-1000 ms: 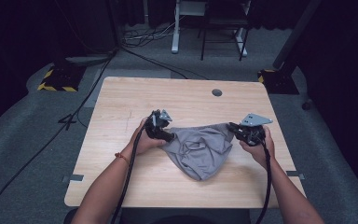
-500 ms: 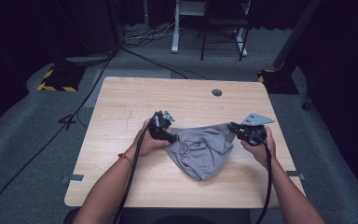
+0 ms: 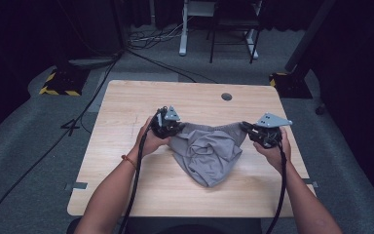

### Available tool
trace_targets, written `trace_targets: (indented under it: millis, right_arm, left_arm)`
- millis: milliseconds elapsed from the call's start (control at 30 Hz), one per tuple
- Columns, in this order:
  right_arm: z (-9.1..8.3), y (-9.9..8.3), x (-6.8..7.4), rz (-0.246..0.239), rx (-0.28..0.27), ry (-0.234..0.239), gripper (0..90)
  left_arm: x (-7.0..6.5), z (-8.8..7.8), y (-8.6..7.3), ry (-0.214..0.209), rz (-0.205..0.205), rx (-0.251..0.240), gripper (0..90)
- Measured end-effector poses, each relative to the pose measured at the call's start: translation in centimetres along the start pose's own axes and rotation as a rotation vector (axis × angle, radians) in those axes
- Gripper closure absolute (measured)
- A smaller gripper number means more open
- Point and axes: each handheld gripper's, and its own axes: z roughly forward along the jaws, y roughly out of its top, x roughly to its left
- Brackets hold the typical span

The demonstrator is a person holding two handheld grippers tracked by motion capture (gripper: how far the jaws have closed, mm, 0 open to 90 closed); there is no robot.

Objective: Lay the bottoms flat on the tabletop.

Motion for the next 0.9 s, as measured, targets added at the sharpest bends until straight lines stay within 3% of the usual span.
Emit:
trace_targets:
  millis: [200, 333, 500, 700, 900]
  right_arm:
    - [-0.8, 1.9, -0.3, -0.006, -0.038, -0.024, 84.3]
    - [-1.7, 3.2, -0.5, -0.002, -0.086, -0.04, 84.4]
    - [-2.1, 3.7, -0.7, 0.006, -0.102, -0.048, 84.4]
    - [-1.6, 3.8, -1.0, 0.022, -0.098, -0.065, 84.4]
    - [0.6, 3.8, -1.6, 0.038, -0.065, -0.093, 84.4]
  left_arm:
    - [0.0, -3.0, 2.0, 0.055, 0.047, -0.075, 83.0]
    - [0.1, -4.6, 3.2, 0.082, 0.057, -0.122, 83.0]
    - [0.2, -5.3, 3.8, 0.097, 0.066, -0.134, 83.0]
    - [0.8, -5.1, 3.9, 0.13, 0.067, -0.123, 82.8]
    - [1.9, -3.5, 4.0, 0.179, 0.042, -0.115, 82.8]
